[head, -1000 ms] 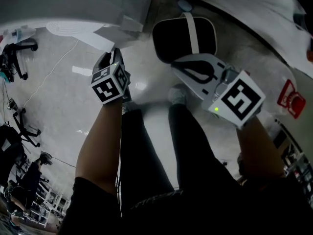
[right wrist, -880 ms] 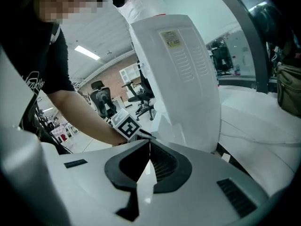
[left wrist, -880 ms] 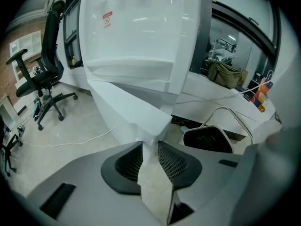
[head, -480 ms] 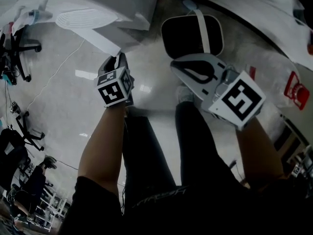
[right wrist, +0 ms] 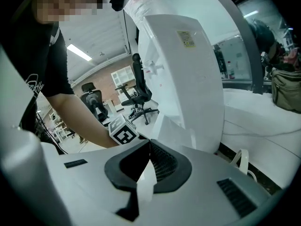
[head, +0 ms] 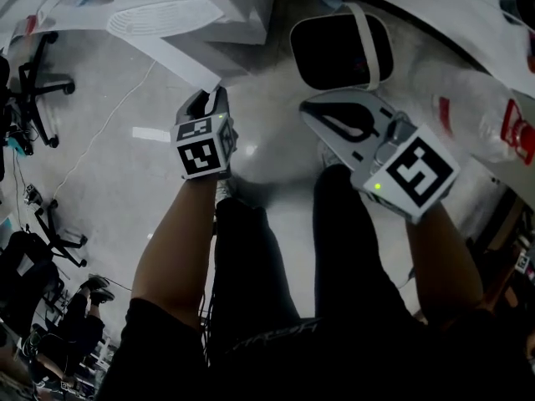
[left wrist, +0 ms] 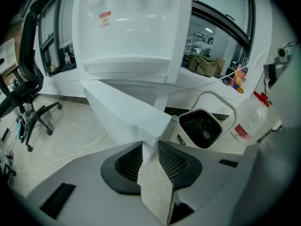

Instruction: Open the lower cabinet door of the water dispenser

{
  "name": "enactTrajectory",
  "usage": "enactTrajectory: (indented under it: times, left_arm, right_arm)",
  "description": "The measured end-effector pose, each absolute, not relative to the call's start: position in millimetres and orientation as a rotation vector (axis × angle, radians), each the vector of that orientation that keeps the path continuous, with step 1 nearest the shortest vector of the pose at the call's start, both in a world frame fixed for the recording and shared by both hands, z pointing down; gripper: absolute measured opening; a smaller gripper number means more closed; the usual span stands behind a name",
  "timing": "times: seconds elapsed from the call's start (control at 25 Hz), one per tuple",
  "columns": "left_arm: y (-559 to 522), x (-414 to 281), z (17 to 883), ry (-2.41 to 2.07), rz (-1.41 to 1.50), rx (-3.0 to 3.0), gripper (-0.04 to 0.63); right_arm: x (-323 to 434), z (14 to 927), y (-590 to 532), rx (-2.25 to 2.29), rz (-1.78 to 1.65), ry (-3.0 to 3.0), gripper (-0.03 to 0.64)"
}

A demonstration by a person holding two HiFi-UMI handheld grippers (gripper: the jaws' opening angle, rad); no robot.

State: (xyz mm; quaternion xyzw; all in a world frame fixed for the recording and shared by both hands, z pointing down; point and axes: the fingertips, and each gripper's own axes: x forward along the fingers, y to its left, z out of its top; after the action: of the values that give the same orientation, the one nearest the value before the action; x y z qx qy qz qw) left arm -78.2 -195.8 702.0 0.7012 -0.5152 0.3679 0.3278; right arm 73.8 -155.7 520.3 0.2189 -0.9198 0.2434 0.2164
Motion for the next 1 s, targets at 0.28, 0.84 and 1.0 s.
enactTrajectory:
  times: [0.28,0.84,1.0]
  left_arm:
    - [-193.2,-86.7,701.5,-1.278,1.009,1.911,0.104]
    - [-171.5,-119.0,702.1,-1.179,1.054,1.992,0.104]
    - [-166.9,-127.4,702.8,-1.157,1.074,2.018,0.104]
  right_arm:
    - [50.7,522.5,-149.2,0.655,0.687,-2.545,0.014]
    - [3.2,524.7,-130.8,0.649,0.677,-2.535,0.014]
    - [-7.1,527.1,-126.2,0.642,0.677,-2.534,0.014]
